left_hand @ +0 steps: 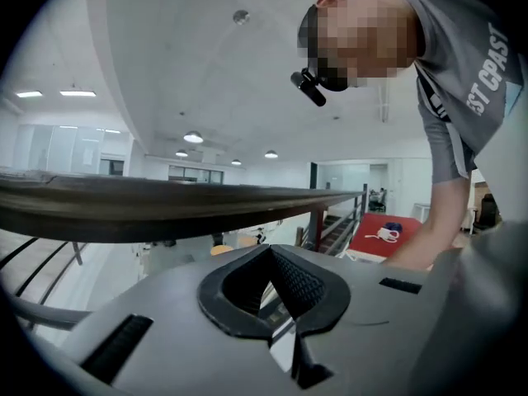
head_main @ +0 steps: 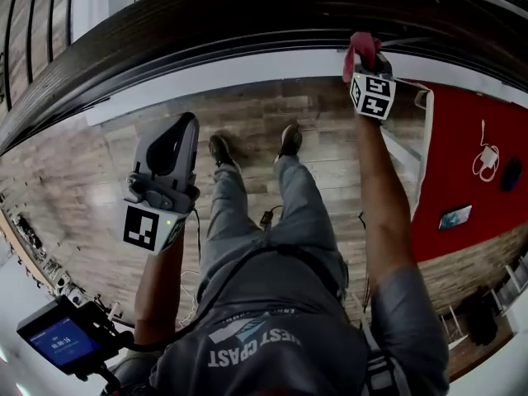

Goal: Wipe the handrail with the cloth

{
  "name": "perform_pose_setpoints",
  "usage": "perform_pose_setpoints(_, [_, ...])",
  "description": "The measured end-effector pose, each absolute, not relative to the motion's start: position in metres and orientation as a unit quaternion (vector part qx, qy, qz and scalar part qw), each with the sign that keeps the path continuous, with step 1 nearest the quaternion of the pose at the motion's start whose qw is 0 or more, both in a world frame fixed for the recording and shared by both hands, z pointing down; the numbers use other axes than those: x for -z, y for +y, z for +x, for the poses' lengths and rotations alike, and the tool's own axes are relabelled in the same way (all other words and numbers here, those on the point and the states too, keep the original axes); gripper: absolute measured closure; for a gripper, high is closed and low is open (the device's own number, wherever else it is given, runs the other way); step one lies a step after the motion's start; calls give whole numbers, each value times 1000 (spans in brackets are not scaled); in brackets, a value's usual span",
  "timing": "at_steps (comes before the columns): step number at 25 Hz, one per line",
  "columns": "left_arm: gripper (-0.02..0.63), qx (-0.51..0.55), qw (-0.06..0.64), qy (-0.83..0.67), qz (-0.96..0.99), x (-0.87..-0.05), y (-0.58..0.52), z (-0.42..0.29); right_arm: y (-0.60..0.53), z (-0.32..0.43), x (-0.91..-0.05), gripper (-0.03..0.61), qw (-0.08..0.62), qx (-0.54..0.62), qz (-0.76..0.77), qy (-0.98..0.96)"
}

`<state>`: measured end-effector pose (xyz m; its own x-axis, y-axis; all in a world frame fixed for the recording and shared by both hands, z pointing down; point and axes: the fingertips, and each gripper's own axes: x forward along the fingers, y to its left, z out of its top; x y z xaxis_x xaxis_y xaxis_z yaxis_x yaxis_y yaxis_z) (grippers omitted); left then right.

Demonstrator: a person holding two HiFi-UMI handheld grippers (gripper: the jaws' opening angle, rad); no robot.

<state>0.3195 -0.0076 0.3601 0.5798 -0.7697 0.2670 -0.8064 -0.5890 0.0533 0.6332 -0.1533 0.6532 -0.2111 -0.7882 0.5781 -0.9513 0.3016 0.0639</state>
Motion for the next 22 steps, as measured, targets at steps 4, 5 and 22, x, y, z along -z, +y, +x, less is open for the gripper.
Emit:
perform_pose_setpoints(4, [607,-114,87,-454,879,-379,-2,277,-193,636,-702,500,281,-181,596,-730])
perform_pose_setpoints(5, [607,-118,86,-458,877,-383,-1,265,-198,628,-706,500,271,-188,608,-722])
perform_pose_setpoints(22, [608,-117,102,-457,876,-414,-5,143,-185,471,-709,500,237,-190,602,-739])
